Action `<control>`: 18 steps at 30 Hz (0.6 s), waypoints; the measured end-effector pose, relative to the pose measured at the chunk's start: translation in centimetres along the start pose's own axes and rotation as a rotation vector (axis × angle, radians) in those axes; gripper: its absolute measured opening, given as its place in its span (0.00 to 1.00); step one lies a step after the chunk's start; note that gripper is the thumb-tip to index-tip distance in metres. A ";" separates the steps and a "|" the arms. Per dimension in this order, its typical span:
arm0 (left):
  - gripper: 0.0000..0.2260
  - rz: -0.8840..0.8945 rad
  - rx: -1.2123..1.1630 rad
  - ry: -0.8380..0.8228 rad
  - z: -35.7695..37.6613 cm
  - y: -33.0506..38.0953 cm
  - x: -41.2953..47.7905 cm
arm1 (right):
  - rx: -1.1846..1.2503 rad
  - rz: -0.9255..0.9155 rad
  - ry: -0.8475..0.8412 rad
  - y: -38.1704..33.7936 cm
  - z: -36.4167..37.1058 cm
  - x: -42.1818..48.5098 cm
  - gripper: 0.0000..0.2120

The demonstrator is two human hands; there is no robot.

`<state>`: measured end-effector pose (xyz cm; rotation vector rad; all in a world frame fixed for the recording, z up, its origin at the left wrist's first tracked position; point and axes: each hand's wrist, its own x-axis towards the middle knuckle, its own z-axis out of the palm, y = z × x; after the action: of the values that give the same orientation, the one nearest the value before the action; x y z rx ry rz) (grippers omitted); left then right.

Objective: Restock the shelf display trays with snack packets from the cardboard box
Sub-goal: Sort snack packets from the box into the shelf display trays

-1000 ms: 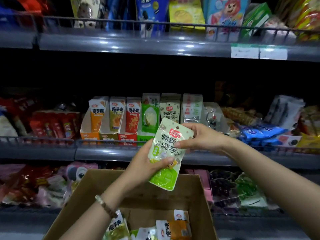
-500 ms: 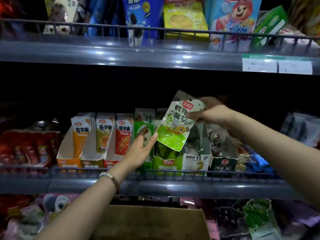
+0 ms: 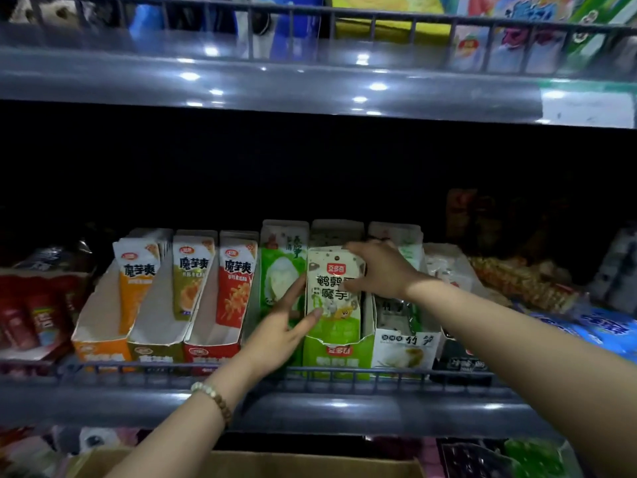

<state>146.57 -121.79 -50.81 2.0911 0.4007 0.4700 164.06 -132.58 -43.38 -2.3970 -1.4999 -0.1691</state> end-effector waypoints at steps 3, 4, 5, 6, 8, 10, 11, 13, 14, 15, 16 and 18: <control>0.30 0.019 0.004 0.002 0.3 0.2 0.0 | -0.004 -0.032 0.030 0.2 0.3 -0.3 0.36; 0.31 0.020 0.004 0.005 0.3 0.2 0.0 | -0.015 -0.051 0.045 0.2 0.3 -0.4 0.38; 0.32 0.022 0.006 0.006 0.3 0.3 0.0 | -0.030 -0.063 0.061 0.1 0.4 -0.5 0.38; 0.32 0.024 0.011 0.007 0.2 0.4 0.0 | -0.041 -0.063 0.068 0.0 0.4 -0.7 0.39; 0.32 0.029 0.032 0.012 0.0 0.5 -0.1 | -0.049 -0.051 0.071 -0.1 0.5 -0.9 0.40; 0.32 0.022 0.070 0.029 -0.1 0.8 -0.2 | -0.041 -0.037 0.062 -0.3 0.4 -1.3 0.42; 0.32 0.012 0.081 0.045 -0.2 0.9 -0.3 | -0.030 -0.028 0.065 -0.4 0.3 -1.5 0.43; 0.34 -0.004 0.101 0.077 -0.2 1.4 -0.7 | 0.009 -0.006 0.080 -0.7 0.0 -2.1 0.42; 0.34 0.001 0.129 0.084 -0.3 1.7 -1.2 | 0.032 0.001 0.081 -0.9 -0.2 -2.6 0.42; 0.34 0.016 0.165 0.087 -0.4 2.1 -1.8 | 0.058 0.001 0.084 -1.1 -0.4 -3.2 0.41; 0.34 0.034 0.197 0.088 -0.6 2.4 -2.5 | 0.090 -0.007 0.093 -1.3 -0.6 -3.9 0.40; 0.35 0.057 0.263 0.093 -1.1 2.9 -4.4 | 0.153 -0.046 0.128 -1.7 -1.1 -5.8 0.38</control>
<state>142.55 -124.50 -48.58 2.3456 0.4793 0.5756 160.00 -137.22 -43.55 -2.1903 -1.4555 -0.2065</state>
